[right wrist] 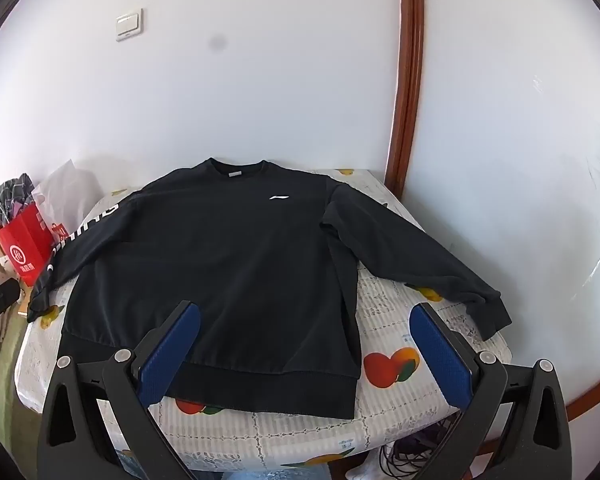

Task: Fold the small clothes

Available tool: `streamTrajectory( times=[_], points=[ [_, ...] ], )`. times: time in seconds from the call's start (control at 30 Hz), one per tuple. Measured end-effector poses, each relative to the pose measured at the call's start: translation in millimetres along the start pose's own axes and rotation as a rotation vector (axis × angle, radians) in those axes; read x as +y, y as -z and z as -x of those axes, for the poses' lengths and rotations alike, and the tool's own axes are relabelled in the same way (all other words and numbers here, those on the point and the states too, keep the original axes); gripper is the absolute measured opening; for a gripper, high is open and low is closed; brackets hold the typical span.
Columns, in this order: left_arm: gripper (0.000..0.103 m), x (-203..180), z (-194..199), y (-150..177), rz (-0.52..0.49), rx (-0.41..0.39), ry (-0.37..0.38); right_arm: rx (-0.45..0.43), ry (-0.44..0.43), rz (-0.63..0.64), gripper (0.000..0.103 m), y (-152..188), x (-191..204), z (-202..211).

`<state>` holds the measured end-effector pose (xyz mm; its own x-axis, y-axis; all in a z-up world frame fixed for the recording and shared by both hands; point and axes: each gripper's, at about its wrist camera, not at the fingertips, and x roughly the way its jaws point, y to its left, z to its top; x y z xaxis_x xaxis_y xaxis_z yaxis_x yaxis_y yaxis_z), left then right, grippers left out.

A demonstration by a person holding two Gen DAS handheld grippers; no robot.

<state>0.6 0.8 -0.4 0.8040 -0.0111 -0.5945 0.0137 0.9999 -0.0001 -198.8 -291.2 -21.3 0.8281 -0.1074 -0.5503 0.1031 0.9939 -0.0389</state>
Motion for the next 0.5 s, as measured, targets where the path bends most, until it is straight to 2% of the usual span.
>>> streamTrajectory(
  times=[0.3, 0.5],
  points=[
    [0.103, 15, 10, 3, 0.003, -0.022, 0.02, 0.004, 0.004, -0.009, 0.103, -4, 0, 5],
    [0.103, -2, 1, -3, -0.018, -0.006, 0.005, -0.006, 0.007, -0.011, 0.103, -6, -3, 9]
  ],
)
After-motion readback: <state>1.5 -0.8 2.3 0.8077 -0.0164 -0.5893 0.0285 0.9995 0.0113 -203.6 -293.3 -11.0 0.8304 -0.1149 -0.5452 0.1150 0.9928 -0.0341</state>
